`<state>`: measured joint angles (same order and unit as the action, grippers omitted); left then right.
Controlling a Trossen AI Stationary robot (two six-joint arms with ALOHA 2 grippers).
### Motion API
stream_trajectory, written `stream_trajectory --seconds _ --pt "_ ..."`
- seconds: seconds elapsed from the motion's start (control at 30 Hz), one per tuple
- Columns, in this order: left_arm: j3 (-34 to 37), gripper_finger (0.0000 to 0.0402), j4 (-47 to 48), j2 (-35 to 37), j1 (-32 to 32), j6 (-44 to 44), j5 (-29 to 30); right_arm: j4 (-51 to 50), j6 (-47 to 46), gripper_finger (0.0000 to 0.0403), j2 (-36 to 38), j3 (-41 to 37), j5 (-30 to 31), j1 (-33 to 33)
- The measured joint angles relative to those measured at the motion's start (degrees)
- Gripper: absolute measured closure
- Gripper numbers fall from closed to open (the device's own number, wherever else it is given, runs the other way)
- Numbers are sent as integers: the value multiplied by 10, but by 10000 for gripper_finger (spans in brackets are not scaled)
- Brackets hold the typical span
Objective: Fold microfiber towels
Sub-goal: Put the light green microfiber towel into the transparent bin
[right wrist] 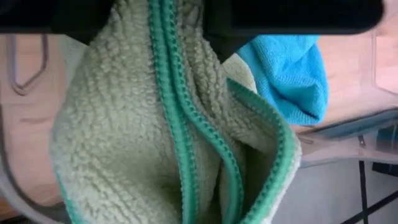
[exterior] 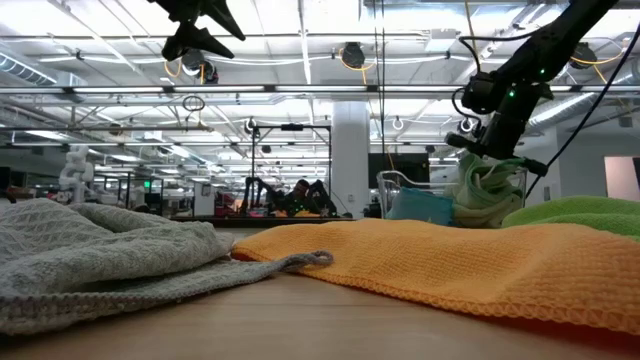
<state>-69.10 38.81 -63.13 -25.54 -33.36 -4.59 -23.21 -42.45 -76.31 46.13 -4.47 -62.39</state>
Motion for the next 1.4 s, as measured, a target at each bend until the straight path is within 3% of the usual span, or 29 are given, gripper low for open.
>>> stream_trajectory --seconds 0.33,0.6,0.73,0.87,0.97,1.07,1.23,1.4 --pt "0 227 1 0 0 0 -37 -64 27 195 60 0 29 0" --pt "0 227 7 0 1 -1 -81 -68 6 164 113 9 29 0" --pt "0 226 11 0 10 -9 -94 -127 19 178 132 62 29 1" --pt "0 227 12 0 22 -5 -95 -211 72 207 122 163 32 11" --pt "0 227 12 0 26 8 -95 -279 106 245 89 245 21 29" --pt "0 227 12 0 26 19 -95 -345 134 300 40 312 -38 55" --pt "0 227 13 0 25 33 -93 -421 182 393 -45 334 -115 96" --pt "0 227 18 0 31 18 -93 -502 233 385 -109 334 -80 89"
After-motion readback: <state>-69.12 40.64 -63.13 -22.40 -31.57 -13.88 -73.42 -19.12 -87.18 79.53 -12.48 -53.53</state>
